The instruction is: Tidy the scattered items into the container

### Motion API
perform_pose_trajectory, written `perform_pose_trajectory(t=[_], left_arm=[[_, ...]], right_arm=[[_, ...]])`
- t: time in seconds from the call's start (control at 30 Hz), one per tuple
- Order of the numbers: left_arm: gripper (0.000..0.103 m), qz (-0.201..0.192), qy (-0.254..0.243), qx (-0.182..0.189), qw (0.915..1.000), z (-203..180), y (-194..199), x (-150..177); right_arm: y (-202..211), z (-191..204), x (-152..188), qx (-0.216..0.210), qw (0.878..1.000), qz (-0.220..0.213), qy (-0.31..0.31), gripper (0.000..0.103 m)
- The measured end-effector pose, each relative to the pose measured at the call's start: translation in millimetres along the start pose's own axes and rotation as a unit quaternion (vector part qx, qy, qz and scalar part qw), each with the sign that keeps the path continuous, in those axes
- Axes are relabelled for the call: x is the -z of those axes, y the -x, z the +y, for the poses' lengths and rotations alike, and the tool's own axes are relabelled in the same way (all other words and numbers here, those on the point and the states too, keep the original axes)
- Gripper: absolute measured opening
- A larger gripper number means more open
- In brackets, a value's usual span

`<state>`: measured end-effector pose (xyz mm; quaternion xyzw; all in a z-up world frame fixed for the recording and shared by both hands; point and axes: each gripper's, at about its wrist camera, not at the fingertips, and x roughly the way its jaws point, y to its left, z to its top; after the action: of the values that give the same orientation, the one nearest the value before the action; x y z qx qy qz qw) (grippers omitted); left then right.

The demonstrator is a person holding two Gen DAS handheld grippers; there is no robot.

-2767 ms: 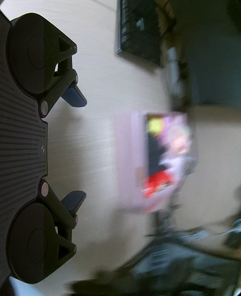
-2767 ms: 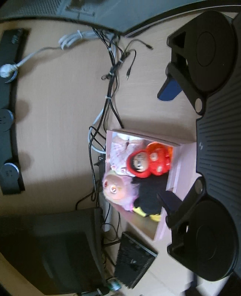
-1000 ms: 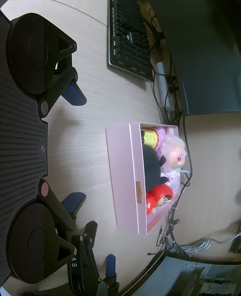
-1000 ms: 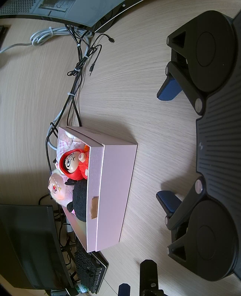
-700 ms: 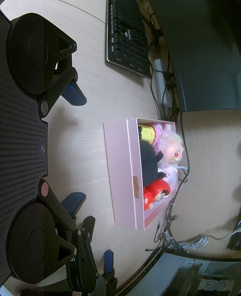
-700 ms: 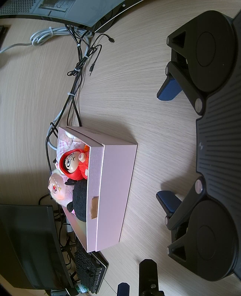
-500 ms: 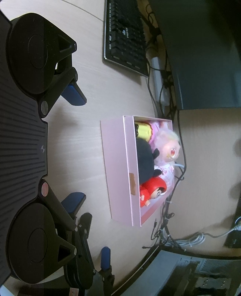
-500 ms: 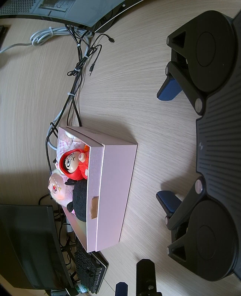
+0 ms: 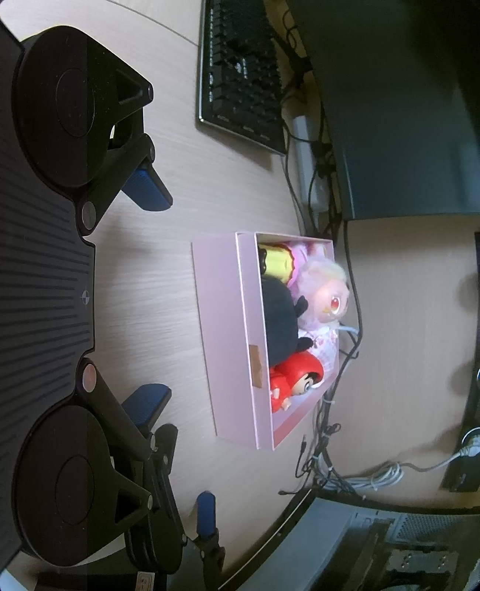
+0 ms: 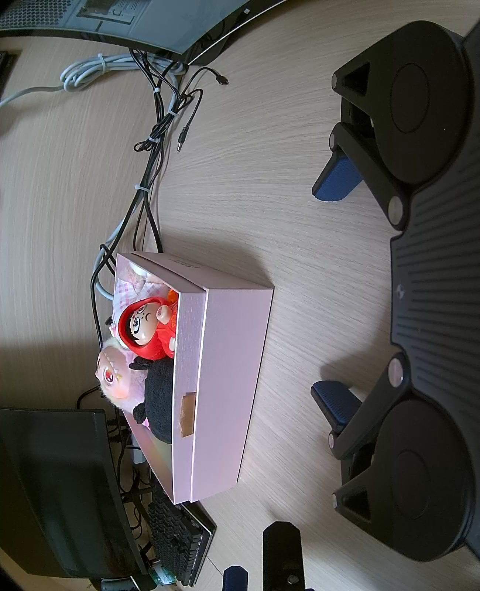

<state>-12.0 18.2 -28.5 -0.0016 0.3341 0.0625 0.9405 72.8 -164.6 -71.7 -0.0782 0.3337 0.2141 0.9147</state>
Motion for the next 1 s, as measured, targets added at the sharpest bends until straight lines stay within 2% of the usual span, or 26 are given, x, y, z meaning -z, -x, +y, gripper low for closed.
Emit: perform_pose_trajectory(t=[1.0], left_arm=[[0.102,-0.006,0.007,0.006,0.9999,3.5,4.0,0.5]], right_arm=[[0.2,-0.4,0.4,0.0,1.0,0.0,-0.001,0.103]])
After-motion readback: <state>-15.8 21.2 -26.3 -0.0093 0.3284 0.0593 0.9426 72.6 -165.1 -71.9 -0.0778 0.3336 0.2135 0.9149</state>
